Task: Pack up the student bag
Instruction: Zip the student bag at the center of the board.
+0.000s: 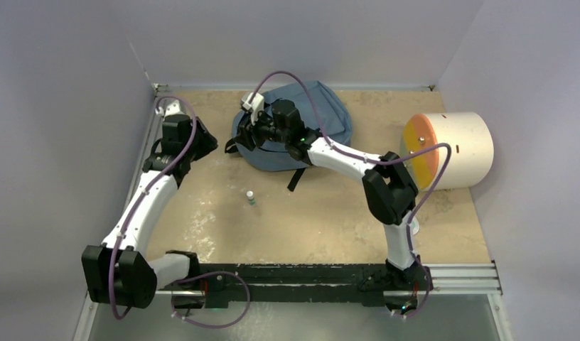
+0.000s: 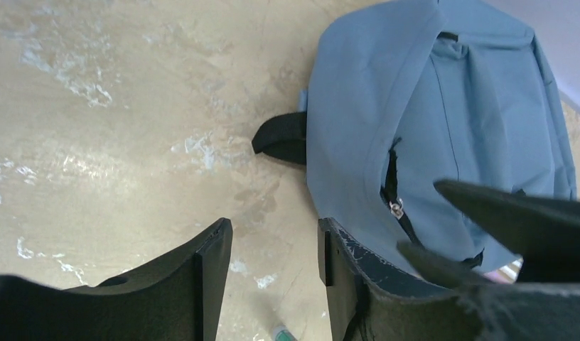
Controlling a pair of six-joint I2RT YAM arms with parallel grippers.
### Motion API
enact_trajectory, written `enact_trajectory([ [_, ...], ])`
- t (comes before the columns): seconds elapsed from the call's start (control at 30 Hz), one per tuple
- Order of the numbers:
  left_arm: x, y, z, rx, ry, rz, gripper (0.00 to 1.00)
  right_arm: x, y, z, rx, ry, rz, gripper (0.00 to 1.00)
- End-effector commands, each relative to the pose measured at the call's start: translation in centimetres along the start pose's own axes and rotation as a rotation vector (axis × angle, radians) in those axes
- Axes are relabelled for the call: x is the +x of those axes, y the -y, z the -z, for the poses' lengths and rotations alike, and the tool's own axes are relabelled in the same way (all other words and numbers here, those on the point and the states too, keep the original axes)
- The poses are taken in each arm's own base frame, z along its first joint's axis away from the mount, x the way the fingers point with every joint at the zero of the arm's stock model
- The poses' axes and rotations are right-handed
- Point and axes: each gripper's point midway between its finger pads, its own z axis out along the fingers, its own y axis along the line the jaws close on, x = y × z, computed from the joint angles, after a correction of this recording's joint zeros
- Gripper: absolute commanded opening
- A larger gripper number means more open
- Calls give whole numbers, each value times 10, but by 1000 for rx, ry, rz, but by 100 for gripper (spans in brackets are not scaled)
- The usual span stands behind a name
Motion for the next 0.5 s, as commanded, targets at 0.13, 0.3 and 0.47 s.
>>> enact_trajectory([
  [0.13, 11, 5, 12, 78, -1, 7, 47, 3, 28, 3, -43, -72, -159, 56],
  [0.3, 15, 6, 11, 92, -10, 1, 48, 4, 37, 3, -59, -71, -207, 54],
  [0.47, 18, 6, 11, 101, -18, -2, 47, 11, 35, -3, -93, -91, -227, 52],
])
